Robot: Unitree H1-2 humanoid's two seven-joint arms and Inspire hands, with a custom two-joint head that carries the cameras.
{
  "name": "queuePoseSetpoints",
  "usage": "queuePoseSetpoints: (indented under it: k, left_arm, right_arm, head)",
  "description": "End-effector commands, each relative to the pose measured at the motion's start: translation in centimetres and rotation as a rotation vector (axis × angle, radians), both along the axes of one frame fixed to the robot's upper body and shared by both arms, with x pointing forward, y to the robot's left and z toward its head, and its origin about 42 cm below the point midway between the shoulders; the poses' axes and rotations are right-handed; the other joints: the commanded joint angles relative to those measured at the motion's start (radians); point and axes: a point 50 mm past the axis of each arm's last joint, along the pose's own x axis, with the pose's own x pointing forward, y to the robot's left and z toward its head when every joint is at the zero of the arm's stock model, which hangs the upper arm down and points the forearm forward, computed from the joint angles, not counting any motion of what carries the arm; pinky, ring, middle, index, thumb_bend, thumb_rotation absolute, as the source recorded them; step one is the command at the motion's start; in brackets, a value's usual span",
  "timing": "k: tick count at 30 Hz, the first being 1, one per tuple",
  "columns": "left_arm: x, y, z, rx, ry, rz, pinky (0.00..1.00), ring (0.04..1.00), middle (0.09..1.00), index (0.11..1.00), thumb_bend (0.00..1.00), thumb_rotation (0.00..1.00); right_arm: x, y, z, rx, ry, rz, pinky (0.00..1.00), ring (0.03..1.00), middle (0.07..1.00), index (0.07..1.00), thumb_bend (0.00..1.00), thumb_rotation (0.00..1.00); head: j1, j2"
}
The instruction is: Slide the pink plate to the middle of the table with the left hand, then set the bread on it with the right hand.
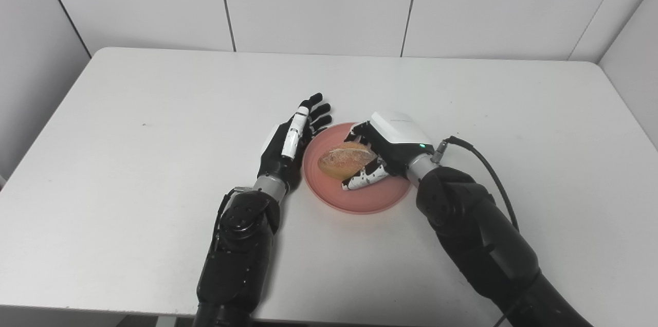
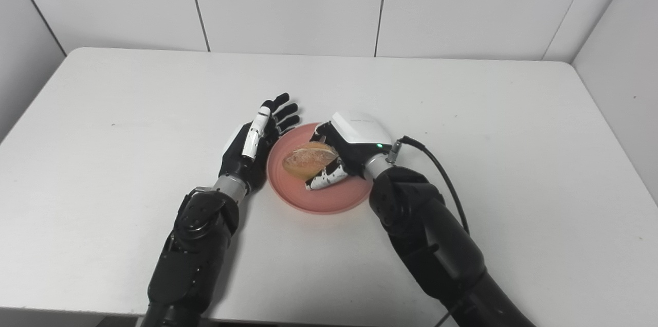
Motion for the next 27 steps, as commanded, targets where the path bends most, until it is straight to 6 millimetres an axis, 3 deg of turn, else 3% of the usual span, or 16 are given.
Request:
queuePoseSetpoints:
  k: [1, 4, 6, 12, 20, 27]
  left_arm:
    - [-0.1, -0.2, -0.1, 0.011, 0.024, -0.012, 0.89, 0.892, 0.898, 0.891, 0.37, 1.0]
    - [-0.1, -0.2, -0.2, 0.018, 0.022, -0.014, 0.9, 0.893, 0.898, 0.89, 0.38, 1.0]
    - [-0.1, -0.1, -0.1, 0.018, 0.021, -0.017, 0.9, 0.894, 0.899, 0.892, 0.38, 1.0]
    - [0.0, -0.1, 0.0, -0.001, 0.02, -0.017, 0.9, 0.902, 0.905, 0.9, 0.37, 1.0]
    - [-0.1, 0.1, 0.1, -0.023, 0.0, 0.001, 0.91, 0.919, 0.912, 0.901, 0.35, 1.0]
    - [-0.6, 0.5, 0.2, -0.018, -0.038, 0.044, 0.93, 0.925, 0.932, 0.919, 0.36, 1.0]
  right_arm:
    - [0.2, 0.2, 1.8, 0.007, -0.054, 0.007, 0.57, 0.661, 0.714, 0.692, 0.72, 0.43]
    - [-0.1, 0.2, 2.4, 0.0, -0.058, 0.019, 0.69, 0.763, 0.806, 0.776, 0.78, 0.56]
    - [-0.4, 0.2, 2.8, -0.005, -0.058, 0.028, 0.7, 0.775, 0.816, 0.794, 0.79, 0.59]
    - [-1.2, -0.1, 4.3, -0.002, -0.043, 0.054, 0.73, 0.827, 0.87, 0.879, 0.86, 0.84]
    - [-2.5, -1.2, 6.6, 0.032, -0.103, 0.06, 0.75, 0.881, 0.926, 0.955, 0.9, 0.98]
    - [-3.0, -2.9, 6.0, 0.187, -0.163, -0.031, 0.83, 0.946, 0.974, 0.996, 0.86, 0.99]
  head:
    - [-0.001, 0.001]
    - [-0.005, 0.0]
    - [-0.005, 0.0]
    - [-0.009, -0.003]
    - [-0.016, -0.016]
    - [-0.022, -0.026]
